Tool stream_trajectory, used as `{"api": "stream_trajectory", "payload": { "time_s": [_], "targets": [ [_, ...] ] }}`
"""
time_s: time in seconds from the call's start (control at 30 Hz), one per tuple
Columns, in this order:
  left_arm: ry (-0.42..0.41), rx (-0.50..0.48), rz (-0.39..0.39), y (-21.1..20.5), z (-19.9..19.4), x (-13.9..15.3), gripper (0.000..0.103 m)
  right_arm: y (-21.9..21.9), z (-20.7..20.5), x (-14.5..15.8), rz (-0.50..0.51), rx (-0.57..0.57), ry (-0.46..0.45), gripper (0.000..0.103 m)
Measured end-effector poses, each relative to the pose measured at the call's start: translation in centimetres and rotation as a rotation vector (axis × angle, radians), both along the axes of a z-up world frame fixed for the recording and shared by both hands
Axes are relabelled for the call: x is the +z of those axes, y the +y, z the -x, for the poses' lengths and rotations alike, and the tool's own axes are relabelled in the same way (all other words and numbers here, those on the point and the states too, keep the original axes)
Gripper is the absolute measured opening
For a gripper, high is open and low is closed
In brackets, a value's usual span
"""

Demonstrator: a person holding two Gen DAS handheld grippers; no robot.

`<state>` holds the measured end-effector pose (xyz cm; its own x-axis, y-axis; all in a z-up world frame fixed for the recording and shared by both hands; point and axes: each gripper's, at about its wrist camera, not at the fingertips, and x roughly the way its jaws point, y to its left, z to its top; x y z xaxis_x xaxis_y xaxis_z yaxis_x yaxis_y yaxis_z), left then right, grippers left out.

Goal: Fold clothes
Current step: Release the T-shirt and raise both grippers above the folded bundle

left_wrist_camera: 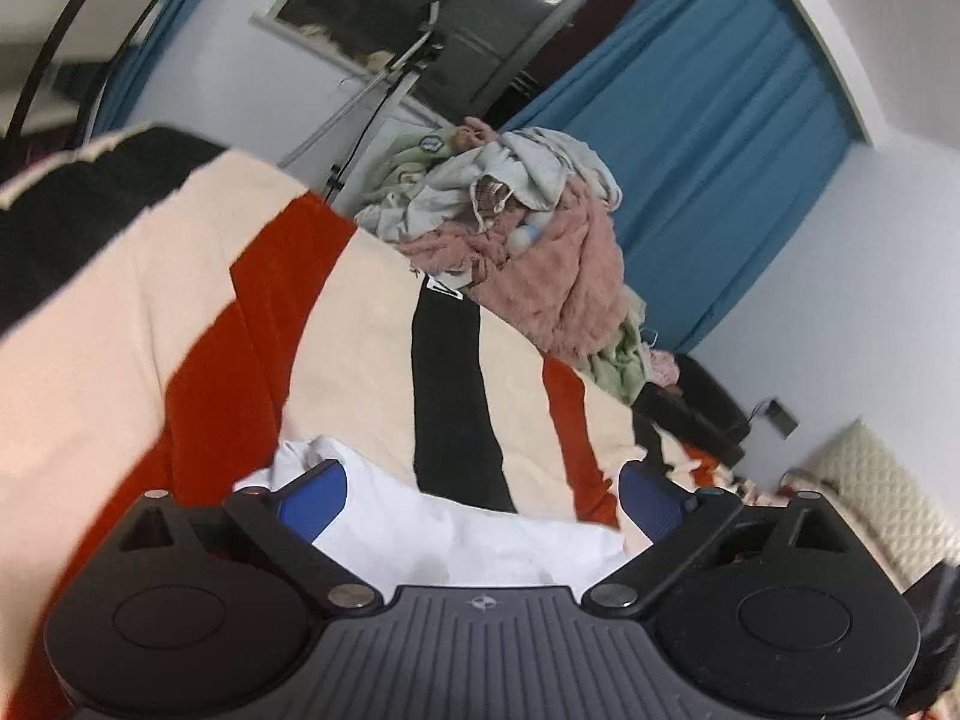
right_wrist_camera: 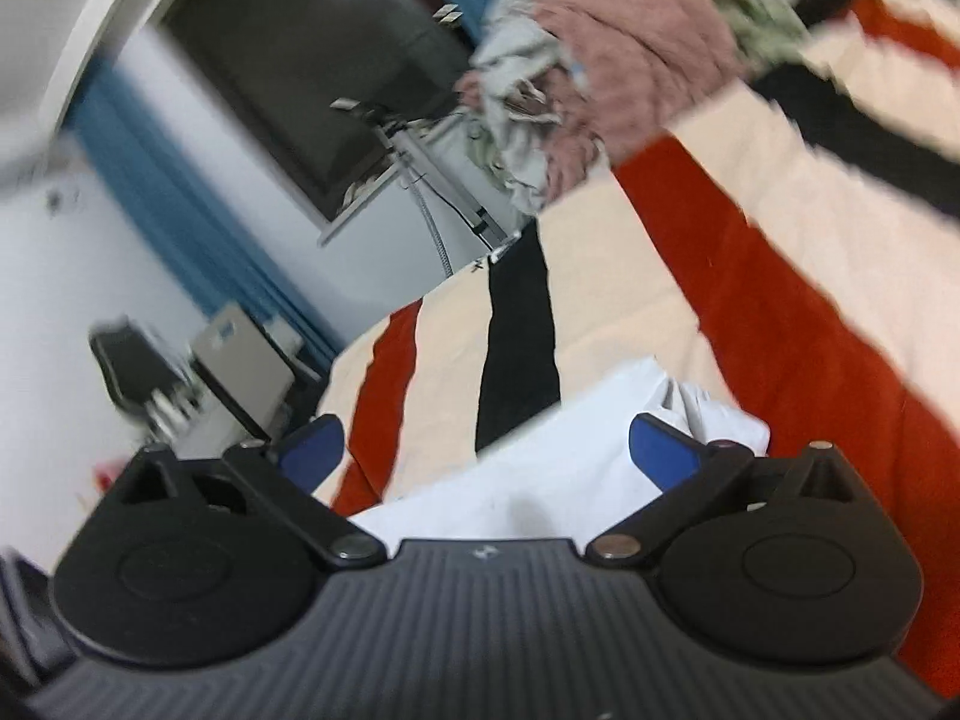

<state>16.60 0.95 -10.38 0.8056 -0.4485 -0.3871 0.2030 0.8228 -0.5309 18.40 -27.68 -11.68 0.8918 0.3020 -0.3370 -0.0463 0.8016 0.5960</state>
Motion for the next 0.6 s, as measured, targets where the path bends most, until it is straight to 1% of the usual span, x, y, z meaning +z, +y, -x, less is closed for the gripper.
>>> {"api": "stream_trajectory", "payload": {
  "time_s": [0.1, 0.13, 0.17, 0.2, 0.23, 0.3, 0.37, 0.43, 0.5, 0.6],
  "targets": [
    [0.013, -0.011, -0.093, -1.0, 0.1, -0.5, 0.098, 1.5, 0.8, 0.4, 0.125, 0.017, -0.024, 0.102],
    [0.021, -0.013, -0.122, -1.3, 0.1, -1.0, 0.098, 1.9, 0.9, 0.3, 0.171, 0.025, -0.026, 0.096],
    [0.031, -0.014, -0.149, -1.6, -0.1, -1.5, 0.098, 2.4, 0.7, 0.1, 0.230, 0.035, -0.021, 0.089],
    [0.041, -0.016, -0.176, -1.9, -0.2, -2.0, 0.098, 2.9, 0.5, -0.1, 0.289, 0.042, -0.012, 0.069],
    [0.047, -0.015, -0.212, -2.3, -0.4, -2.5, 0.098, 3.3, 0.1, -0.5, 0.340, 0.045, 0.009, 0.060],
    [0.058, -0.012, -0.290, -3.1, -0.7, -3.4, 0.098, 3.7, -1.1, -1.8, 0.398, 0.055, 0.058, 0.058],
    [0.066, -0.018, -0.353, -3.9, -0.9, -4.3, 0.098, 3.8, -2.2, -3.3, 0.412, 0.065, 0.094, 0.057],
    [0.062, -0.023, -0.404, -4.6, -0.8, -4.5, 0.098, 4.0, -2.4, -4.3, 0.422, 0.073, 0.105, 0.057],
    [0.051, -0.038, -0.429, -4.9, -0.4, -4.3, 0.098, 4.1, -2.5, -5.0, 0.428, 0.080, 0.114, 0.057],
    [0.045, -0.059, -0.416, -4.8, 0.8, -3.4, 0.098, 4.1, -1.3, -3.6, 0.407, 0.091, 0.111, 0.057]
  ]
}}
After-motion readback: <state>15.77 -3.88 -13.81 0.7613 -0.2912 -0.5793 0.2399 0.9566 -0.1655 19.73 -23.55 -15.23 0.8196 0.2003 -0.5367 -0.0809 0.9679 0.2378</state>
